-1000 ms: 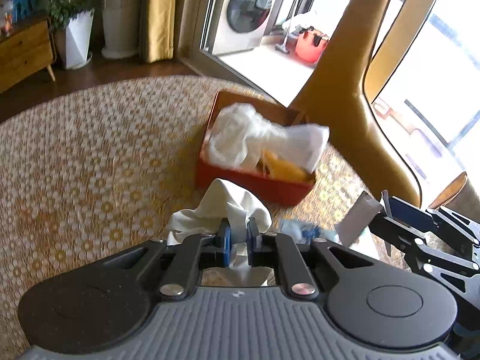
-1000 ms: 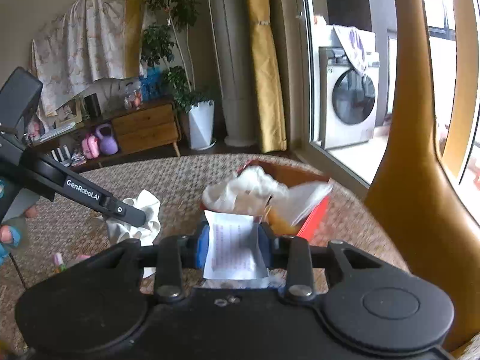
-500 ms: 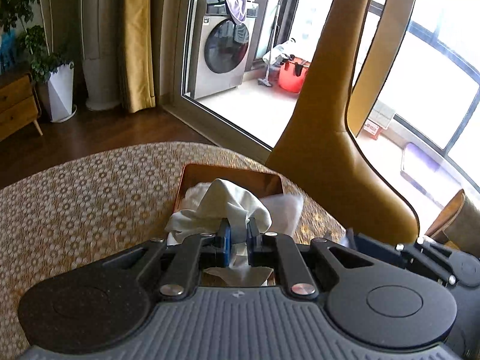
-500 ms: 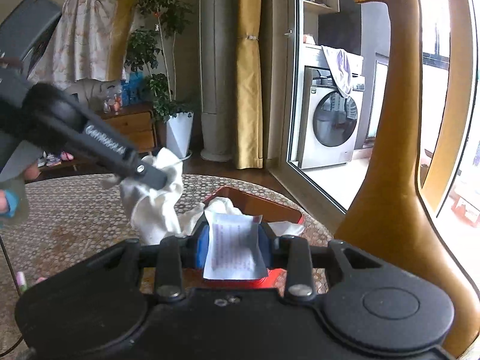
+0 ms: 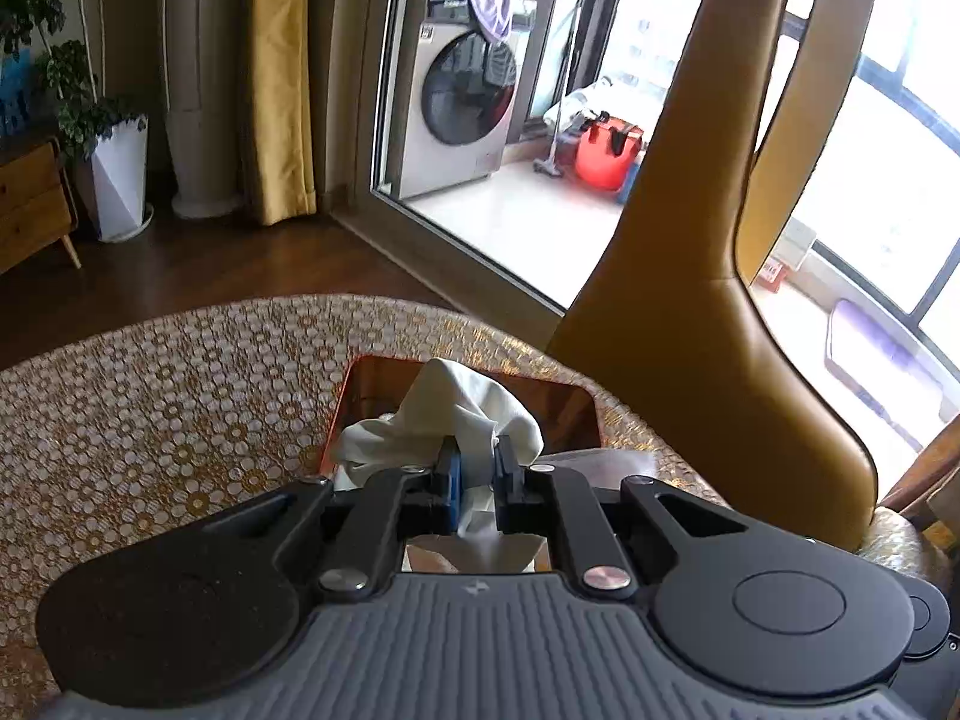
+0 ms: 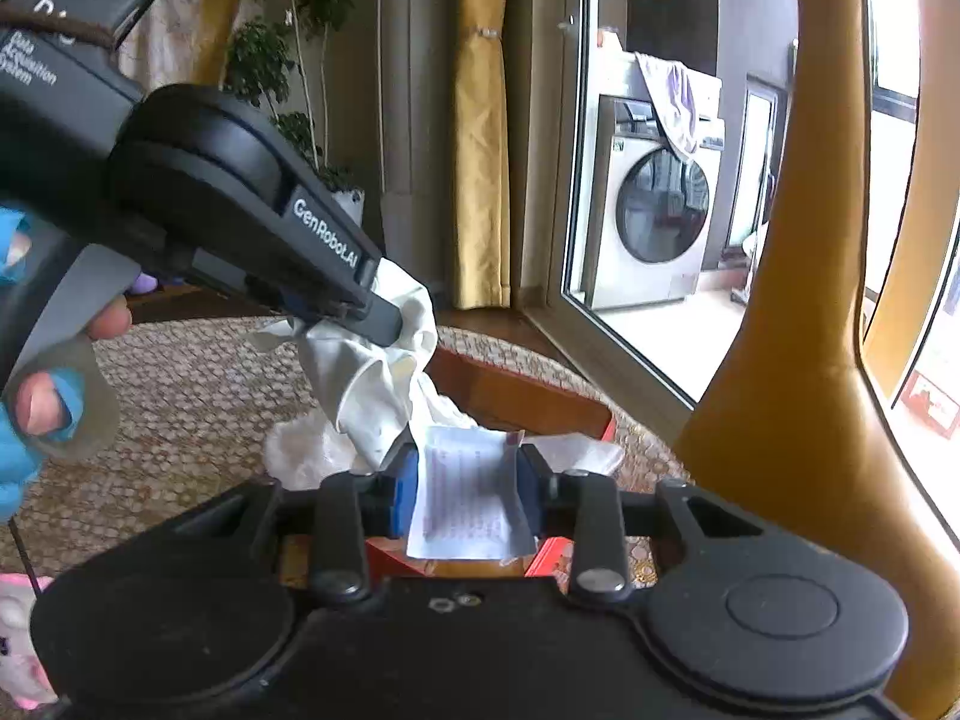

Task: Organize soft objects
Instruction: 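Carry the glove with the left tool while the right tool carries the sachet over the red box, then open both tools over the red box to drop glove and sachet, withdraw, then grasp the blue printed mask packet with the right tool while the left tool reaches the cotton-swab bag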

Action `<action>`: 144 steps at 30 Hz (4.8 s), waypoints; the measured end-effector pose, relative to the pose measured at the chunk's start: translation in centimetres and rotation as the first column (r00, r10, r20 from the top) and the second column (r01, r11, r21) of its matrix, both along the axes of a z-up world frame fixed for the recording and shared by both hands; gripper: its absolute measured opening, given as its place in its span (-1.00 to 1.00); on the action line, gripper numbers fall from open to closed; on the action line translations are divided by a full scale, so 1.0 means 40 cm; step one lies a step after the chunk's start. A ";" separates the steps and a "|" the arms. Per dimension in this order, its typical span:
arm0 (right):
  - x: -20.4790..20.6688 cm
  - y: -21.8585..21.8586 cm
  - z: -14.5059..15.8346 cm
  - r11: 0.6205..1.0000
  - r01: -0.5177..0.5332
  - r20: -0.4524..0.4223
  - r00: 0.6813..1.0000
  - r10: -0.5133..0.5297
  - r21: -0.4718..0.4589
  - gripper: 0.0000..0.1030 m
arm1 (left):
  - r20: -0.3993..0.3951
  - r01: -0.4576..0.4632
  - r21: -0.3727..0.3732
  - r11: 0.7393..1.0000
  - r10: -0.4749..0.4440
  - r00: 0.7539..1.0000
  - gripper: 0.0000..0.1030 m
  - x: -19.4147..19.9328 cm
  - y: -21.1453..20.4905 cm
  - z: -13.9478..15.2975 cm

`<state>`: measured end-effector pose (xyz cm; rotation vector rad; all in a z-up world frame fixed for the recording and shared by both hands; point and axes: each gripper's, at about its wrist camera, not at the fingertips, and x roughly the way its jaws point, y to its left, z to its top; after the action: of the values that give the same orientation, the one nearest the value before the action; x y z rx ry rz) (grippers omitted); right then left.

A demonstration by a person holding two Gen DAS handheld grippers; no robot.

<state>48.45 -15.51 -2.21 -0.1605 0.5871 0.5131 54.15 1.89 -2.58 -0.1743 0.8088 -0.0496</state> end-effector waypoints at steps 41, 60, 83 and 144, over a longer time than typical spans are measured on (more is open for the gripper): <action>0.048 0.039 -0.064 0.998 -0.013 -0.037 0.999 0.011 -0.058 0.21 | -0.099 -0.020 -0.055 0.998 0.015 0.995 -0.52 0.000 0.011 -0.091; -0.151 -0.067 0.081 0.999 -0.011 -0.038 0.999 0.012 0.044 0.34 | -0.004 0.043 0.028 0.999 -0.043 0.999 -0.52 -0.261 0.001 0.066; -0.360 -0.162 0.115 0.990 -0.024 -0.054 0.998 0.032 0.141 0.55 | 0.056 0.103 0.037 0.994 -0.105 0.993 0.49 -0.560 -0.004 0.058; -0.010 -0.075 -0.209 0.947 -0.321 -0.412 0.865 0.287 -0.012 0.17 | 0.055 0.128 0.149 0.981 -0.138 0.989 0.78 -0.523 -0.092 -0.330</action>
<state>48.04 -18.52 -10.59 -0.2276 1.0003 0.8425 33.22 -1.80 -15.80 0.0190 0.7547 -0.1219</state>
